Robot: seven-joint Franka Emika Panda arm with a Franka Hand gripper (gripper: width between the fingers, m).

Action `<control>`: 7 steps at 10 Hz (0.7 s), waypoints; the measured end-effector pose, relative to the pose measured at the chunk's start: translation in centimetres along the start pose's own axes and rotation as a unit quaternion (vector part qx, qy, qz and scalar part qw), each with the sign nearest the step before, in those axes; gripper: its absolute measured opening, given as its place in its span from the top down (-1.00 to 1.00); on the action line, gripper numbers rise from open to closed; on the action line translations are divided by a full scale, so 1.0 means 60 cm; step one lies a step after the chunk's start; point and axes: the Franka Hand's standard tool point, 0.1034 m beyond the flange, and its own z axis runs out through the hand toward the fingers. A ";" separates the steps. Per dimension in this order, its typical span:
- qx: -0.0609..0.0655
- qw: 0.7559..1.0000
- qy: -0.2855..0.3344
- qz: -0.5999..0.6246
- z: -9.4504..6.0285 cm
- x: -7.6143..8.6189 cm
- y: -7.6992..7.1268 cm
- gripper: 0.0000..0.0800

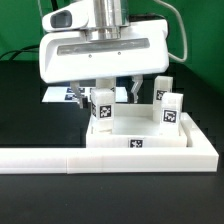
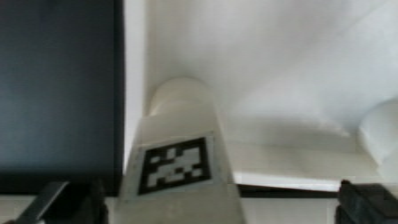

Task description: Assemble square table

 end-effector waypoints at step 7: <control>-0.002 0.997 0.000 -0.077 -0.004 0.005 0.015 0.03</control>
Offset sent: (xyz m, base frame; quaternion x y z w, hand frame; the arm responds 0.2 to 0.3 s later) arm 0.0042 -0.0026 0.0015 0.0067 0.0037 -0.0560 0.9984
